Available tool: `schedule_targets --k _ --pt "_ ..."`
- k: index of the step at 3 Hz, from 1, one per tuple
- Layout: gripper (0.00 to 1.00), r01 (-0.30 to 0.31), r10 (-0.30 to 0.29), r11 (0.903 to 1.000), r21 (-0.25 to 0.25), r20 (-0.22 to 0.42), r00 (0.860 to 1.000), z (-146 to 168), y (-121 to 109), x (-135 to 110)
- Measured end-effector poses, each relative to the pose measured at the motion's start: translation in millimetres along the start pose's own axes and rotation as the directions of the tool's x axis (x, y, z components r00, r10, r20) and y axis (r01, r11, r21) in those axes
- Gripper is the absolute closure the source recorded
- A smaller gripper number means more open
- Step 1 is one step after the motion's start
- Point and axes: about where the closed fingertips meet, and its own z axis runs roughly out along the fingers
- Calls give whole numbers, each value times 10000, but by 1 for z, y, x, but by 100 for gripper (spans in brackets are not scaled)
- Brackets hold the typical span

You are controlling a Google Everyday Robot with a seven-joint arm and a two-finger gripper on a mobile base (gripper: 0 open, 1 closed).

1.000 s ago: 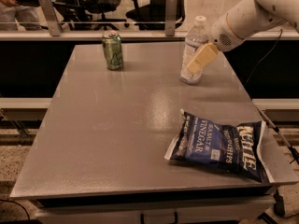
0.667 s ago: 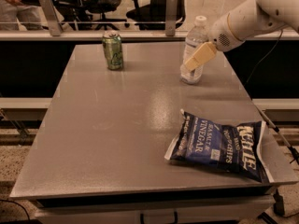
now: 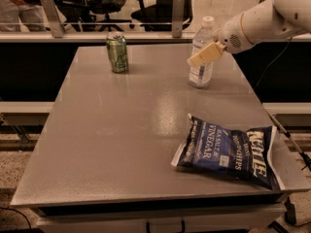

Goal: Knock blue plastic bottle over

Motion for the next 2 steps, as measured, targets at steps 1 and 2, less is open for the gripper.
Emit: schedule_targets --k 1,2 --pt "64 63 -60 9999 -145 240 9997 -11 4 -7" --pt "87 745 -748 9967 -309 -92 9972 -24 12 -25"
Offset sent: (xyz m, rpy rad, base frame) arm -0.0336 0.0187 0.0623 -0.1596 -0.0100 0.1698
